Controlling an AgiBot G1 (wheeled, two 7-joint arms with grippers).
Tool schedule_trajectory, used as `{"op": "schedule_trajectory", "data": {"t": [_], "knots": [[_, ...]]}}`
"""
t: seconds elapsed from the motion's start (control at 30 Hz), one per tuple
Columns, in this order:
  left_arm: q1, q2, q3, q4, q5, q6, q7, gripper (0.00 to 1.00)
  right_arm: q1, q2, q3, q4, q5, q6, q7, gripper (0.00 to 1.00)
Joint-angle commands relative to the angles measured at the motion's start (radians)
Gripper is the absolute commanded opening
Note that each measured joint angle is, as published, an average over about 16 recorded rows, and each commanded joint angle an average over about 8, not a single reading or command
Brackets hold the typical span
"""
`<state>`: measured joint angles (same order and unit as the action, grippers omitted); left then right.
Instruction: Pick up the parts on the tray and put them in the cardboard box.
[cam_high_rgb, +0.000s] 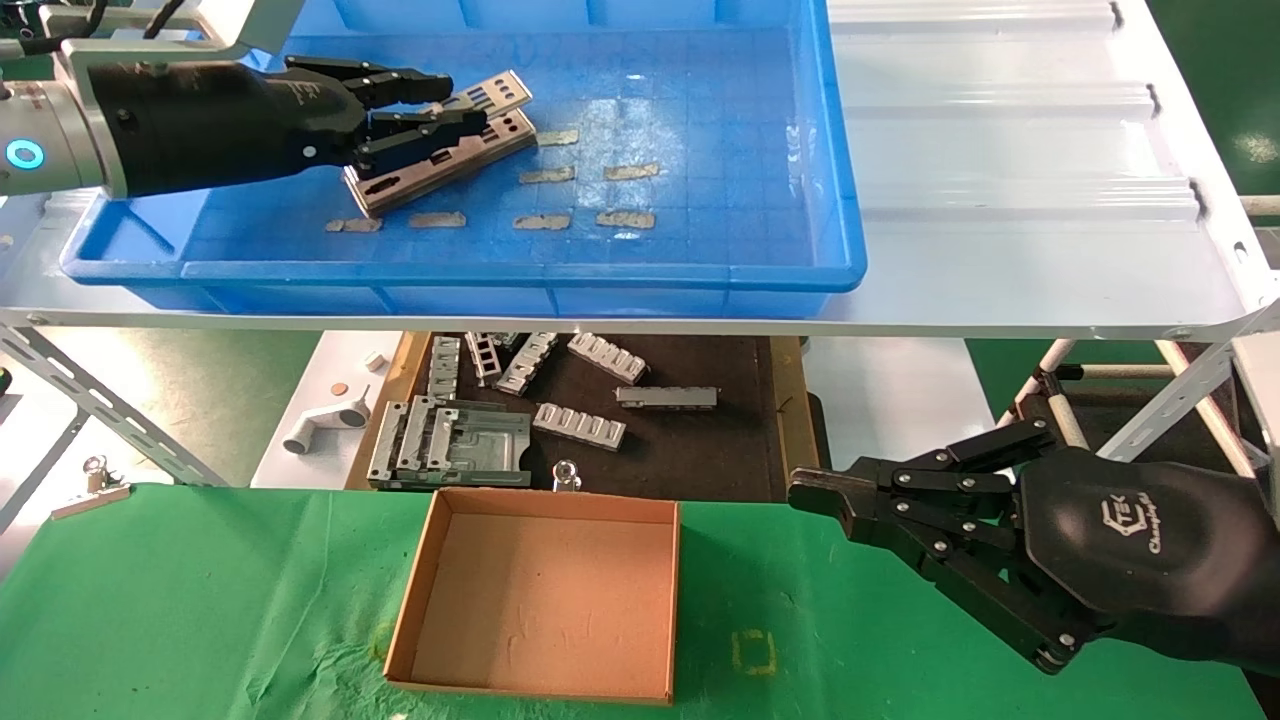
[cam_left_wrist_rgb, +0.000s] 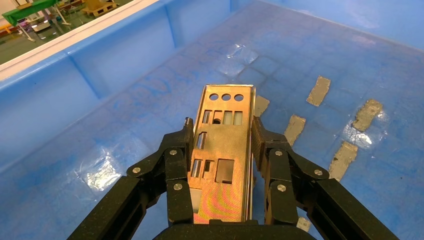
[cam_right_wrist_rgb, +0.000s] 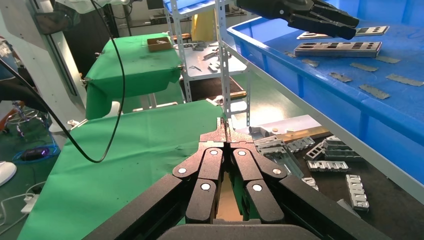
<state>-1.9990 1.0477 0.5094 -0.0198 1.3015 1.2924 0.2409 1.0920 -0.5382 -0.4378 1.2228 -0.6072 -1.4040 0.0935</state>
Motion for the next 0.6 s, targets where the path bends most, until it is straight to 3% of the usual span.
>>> {"op": "schedule_trajectory", "data": {"t": [0.03,0.37,0.6], "knots": [[-0.001,0.001,0.000,0.001,0.000,-0.006,0.001,0.00,0.000,0.000,0.000,0.000,0.000,0.000,0.000,0.00],[-0.030,-0.084,0.002,-0.102,-0.019,0.289,0.075,0.00,0.000,0.000,0.000,0.000,0.000,0.000,0.000,0.00],[0.048,-0.169,0.040,-0.325,-0.129,0.318,0.042,0.00,0.000,0.000,0.000,0.000,0.000,0.000,0.000,0.00]]}}
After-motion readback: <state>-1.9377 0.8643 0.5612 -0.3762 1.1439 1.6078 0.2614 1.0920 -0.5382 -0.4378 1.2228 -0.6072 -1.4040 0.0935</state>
